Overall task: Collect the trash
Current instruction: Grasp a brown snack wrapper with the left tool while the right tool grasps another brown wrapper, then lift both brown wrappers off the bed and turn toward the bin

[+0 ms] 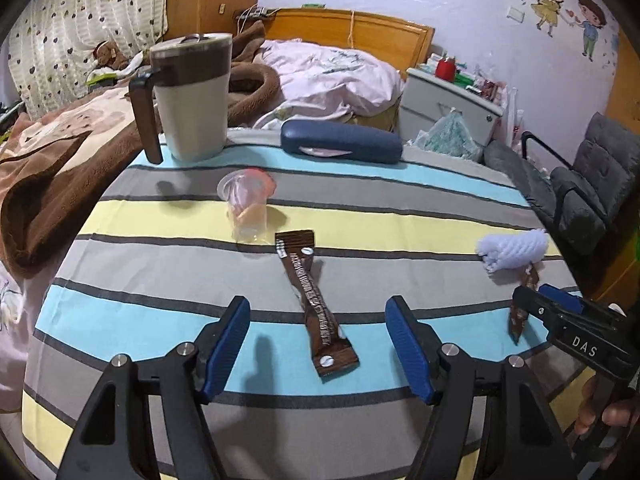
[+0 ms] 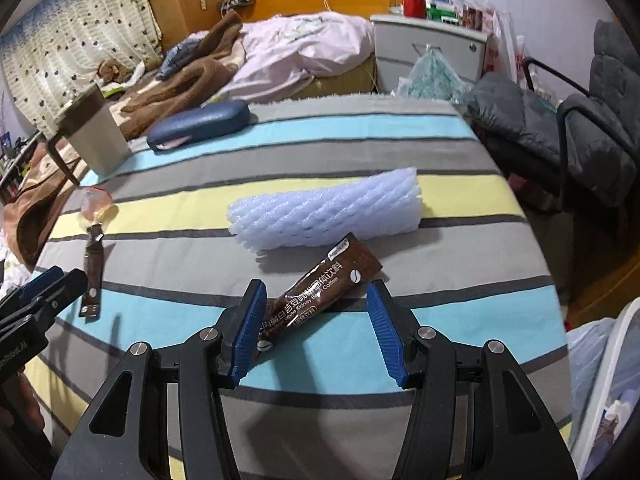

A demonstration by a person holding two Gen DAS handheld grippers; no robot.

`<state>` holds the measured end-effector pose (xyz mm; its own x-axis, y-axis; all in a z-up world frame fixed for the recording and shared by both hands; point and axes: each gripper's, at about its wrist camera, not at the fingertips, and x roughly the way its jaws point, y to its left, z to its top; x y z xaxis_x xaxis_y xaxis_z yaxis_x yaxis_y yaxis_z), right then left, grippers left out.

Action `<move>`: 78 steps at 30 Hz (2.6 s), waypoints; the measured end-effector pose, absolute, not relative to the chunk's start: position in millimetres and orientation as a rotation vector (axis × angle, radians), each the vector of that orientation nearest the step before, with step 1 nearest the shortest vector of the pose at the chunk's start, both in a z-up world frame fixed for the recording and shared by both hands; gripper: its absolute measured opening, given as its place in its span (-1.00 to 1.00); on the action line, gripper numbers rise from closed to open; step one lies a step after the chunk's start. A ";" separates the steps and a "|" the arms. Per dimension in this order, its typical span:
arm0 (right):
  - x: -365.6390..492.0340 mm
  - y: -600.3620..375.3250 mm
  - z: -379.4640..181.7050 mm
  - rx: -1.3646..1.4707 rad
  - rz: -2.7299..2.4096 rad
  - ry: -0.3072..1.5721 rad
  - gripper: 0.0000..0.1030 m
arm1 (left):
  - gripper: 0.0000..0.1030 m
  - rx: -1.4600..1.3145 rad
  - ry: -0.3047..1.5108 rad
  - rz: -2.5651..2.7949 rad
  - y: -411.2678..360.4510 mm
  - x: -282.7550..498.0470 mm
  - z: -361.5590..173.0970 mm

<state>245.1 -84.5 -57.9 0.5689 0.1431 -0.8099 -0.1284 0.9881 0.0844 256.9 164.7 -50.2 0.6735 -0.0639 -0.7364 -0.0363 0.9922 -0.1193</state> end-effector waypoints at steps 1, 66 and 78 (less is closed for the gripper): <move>245.1 -83.5 -58.6 0.014 0.160 0.953 0.06 | 0.39 -0.118 0.831 -0.012 163.7 257.7 -50.8; 217.1 -104.9 -46.3 0.034 0.203 0.891 -0.63 | -0.70 -0.073 0.850 -0.067 131.6 241.2 -49.2; 190.1 -125.7 -24.7 0.048 0.202 0.831 -0.63 | -0.70 -0.045 0.772 -0.147 86.9 206.1 -16.8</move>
